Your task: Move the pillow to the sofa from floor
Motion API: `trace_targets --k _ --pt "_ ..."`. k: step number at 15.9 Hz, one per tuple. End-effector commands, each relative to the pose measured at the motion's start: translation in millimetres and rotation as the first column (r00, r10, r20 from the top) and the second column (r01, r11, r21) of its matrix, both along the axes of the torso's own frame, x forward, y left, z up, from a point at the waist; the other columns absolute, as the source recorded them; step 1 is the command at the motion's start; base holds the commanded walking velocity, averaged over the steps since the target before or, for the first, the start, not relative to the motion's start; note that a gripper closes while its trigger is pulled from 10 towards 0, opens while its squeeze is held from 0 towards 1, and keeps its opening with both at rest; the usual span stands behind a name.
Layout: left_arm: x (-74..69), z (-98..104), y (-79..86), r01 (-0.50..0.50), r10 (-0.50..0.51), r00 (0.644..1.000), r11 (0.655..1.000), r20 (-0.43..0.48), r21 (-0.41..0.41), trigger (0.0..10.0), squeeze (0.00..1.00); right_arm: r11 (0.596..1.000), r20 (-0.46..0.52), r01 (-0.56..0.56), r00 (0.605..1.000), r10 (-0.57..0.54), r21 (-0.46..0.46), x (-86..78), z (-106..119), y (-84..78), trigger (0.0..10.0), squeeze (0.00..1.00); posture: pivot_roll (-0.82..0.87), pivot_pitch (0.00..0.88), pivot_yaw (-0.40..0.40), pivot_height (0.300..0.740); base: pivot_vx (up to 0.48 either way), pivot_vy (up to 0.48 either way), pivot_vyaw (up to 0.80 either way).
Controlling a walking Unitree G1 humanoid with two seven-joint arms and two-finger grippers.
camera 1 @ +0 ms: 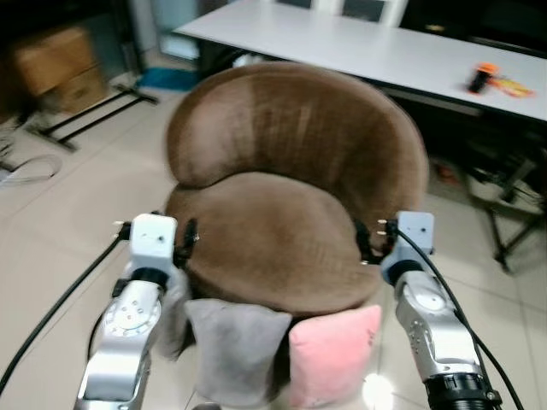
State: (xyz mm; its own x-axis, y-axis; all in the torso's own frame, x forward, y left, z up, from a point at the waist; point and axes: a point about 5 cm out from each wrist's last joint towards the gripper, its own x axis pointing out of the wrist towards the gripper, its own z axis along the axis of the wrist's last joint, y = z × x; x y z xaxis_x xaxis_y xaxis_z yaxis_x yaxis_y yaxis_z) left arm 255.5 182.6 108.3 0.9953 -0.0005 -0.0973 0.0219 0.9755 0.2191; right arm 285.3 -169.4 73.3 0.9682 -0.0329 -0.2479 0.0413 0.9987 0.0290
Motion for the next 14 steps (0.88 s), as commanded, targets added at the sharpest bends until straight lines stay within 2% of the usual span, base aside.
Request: trace_targets --k 1,6,12,14 --pt "1.1 0 -0.8 0.002 -0.002 1.0 1.0 0.003 0.015 10.0 0.0 1.0 0.02 0.013 1.0 -0.013 0.012 5.1 5 -1.7 10.0 0.0 0.03 0.0 -0.046 0.74 0.0 -0.472 0.8" --pt "2.6 1 3.2 -0.014 0.014 1.0 1.0 0.011 0.025 10.0 0.0 1.0 0.021 0.003 1.0 -0.004 0.012 9.4 5 1.0 10.0 0.0 0.04 0.0 -0.056 0.74 0.0 -0.478 0.73" --pt "3.5 4 9.3 -0.041 0.04 0.999 0.999 0.03 0.034 10.0 0.0 0.998 0.024 -0.025 0.999 0.024 0.058 12.9 3 8.0 10.0 0.0 0.06 0.0 -0.07 0.74 0.0 -0.475 0.0" --pt "3.7 3 11.1 -0.049 0.048 0.998 0.998 0.035 0.039 10.0 0.0 0.993 0.011 -0.048 0.999 0.047 0.105 13.5 1 11.2 10.0 0.0 0.06 0.0 -0.073 0.74 0.0 -0.471 0.0"
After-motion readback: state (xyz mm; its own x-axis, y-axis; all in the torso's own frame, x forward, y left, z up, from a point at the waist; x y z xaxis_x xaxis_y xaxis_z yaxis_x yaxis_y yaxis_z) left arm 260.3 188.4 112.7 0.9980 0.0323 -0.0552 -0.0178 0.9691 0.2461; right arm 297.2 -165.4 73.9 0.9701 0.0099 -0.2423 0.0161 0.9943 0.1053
